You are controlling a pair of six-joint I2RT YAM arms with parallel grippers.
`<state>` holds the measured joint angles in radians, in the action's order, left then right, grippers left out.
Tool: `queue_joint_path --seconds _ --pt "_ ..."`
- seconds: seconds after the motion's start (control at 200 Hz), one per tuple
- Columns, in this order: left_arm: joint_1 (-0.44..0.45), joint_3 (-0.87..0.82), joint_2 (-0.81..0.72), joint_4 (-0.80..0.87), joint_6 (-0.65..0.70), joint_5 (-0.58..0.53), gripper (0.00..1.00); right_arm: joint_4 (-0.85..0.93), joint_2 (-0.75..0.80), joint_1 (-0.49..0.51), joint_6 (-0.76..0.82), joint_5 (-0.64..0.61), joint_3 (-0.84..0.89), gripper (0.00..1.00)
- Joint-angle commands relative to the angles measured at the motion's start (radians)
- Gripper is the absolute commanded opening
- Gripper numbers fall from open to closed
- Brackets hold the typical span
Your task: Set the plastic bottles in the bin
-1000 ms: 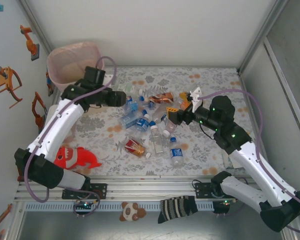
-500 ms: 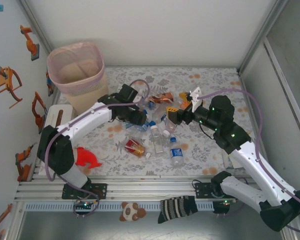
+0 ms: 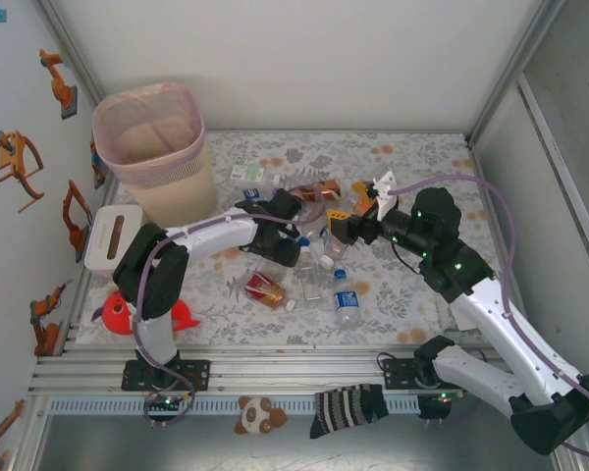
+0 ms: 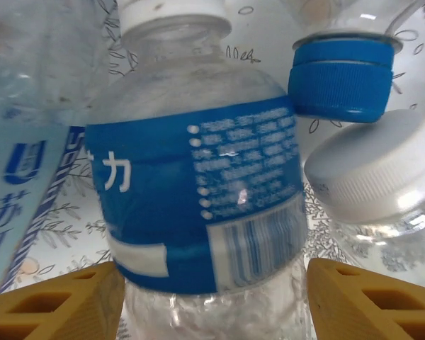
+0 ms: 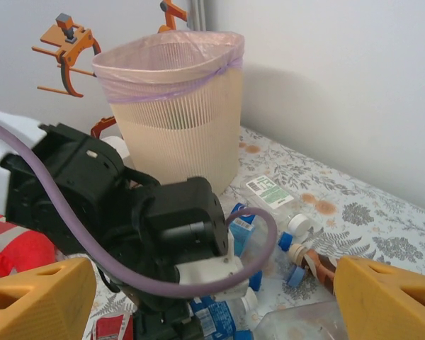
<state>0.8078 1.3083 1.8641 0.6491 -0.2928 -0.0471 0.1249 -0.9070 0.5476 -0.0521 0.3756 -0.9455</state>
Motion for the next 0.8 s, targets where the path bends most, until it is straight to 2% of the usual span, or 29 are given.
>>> queue_joint_path --seconds 0.0,0.28,0.591,0.796 --pt "0.010 0.005 0.022 0.004 0.007 -0.048 0.67 0.008 0.011 0.004 0.000 0.003 -0.007 0.86" --pt "0.013 0.003 0.043 -0.011 0.001 -0.039 0.66 0.010 0.024 0.004 -0.003 -0.005 0.000 0.86" --pt "0.013 0.006 0.056 -0.018 -0.003 -0.025 0.75 0.004 0.027 0.005 -0.012 -0.002 0.004 0.86" --pt "0.013 0.005 0.049 -0.021 -0.003 -0.023 0.69 -0.006 0.025 0.005 -0.019 -0.003 0.007 0.86"
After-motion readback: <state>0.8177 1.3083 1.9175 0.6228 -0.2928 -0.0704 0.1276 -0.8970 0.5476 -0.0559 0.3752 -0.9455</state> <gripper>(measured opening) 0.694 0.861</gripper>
